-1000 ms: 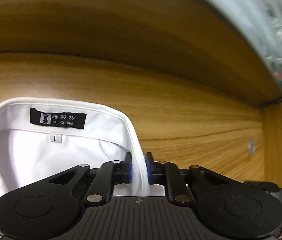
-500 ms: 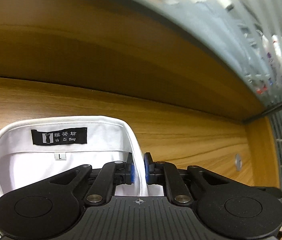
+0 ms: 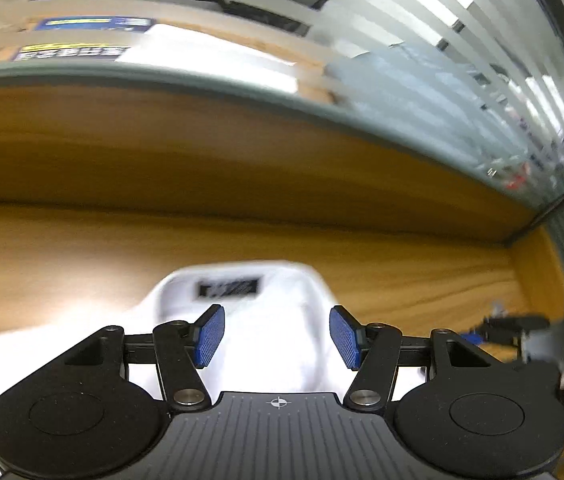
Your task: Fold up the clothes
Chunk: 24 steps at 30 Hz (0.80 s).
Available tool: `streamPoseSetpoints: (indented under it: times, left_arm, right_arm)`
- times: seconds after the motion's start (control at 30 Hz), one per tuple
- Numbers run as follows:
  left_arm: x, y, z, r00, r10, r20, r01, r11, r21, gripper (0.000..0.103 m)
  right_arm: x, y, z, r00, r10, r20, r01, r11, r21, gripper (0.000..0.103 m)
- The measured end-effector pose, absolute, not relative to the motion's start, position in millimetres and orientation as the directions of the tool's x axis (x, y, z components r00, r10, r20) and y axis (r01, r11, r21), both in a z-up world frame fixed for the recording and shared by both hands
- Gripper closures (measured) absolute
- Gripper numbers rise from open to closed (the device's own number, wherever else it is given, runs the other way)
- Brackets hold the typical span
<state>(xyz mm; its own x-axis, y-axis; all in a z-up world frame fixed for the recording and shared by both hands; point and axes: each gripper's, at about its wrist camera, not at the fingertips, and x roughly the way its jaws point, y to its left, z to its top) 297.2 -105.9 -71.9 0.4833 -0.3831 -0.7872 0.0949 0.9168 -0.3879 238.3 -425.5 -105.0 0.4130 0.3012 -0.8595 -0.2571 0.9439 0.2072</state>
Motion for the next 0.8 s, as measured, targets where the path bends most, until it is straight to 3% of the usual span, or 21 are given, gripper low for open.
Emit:
streamPoseSetpoints:
  times: [0.1, 0.17, 0.27, 0.5, 0.6, 0.73, 0.8]
  left_arm:
    - [269.2, -91.2, -71.3, 0.477, -0.349, -0.807, 0.051, 0.927, -0.371, 0.042]
    - [247.8, -85.7, -72.3, 0.475, -0.331, -0.815, 0.016, 0.93, -0.368, 0.042]
    - [220.6, -67.8, -74.1, 0.467, -0.313, -0.827, -0.042, 0.926, -0.375, 0.041]
    - [181.8, -67.1, -66.8, 0.49, -0.282, -0.825, -0.081, 0.927, -0.365, 0.036]
    - [195.2, -96.4, -61.5, 0.513, -0.271, -0.814, -0.032, 0.942, -0.334, 0.036]
    - [220.3, -134.3, -55.8, 0.542, -0.296, -0.786, 0.048, 0.945, -0.323, 0.03]
    - [232.5, -147.3, -55.3, 0.563, -0.299, -0.771, 0.078, 0.947, -0.31, 0.026]
  right_arm:
    - [244.7, -415.8, -114.2, 0.349, 0.342, -0.872, -0.284, 0.926, 0.249, 0.056]
    - [247.6, -405.0, -118.3, 0.34, 0.331, -0.88, -0.309, 0.924, 0.227, 0.092]
    - [242.0, -393.8, -107.7, 0.379, 0.279, -0.882, -0.326, 0.933, 0.155, 0.096]
    - [182.8, -331.4, -82.6, 0.559, 0.116, -0.821, -0.412, 0.898, -0.154, 0.095]
    - [163.2, -314.4, -81.0, 0.576, 0.117, -0.809, -0.393, 0.907, -0.149, 0.093]
    - [147.8, -301.7, -87.9, 0.569, 0.129, -0.812, -0.36, 0.927, -0.104, 0.076]
    - [142.6, -298.8, -90.9, 0.569, 0.141, -0.81, -0.335, 0.939, -0.072, 0.074]
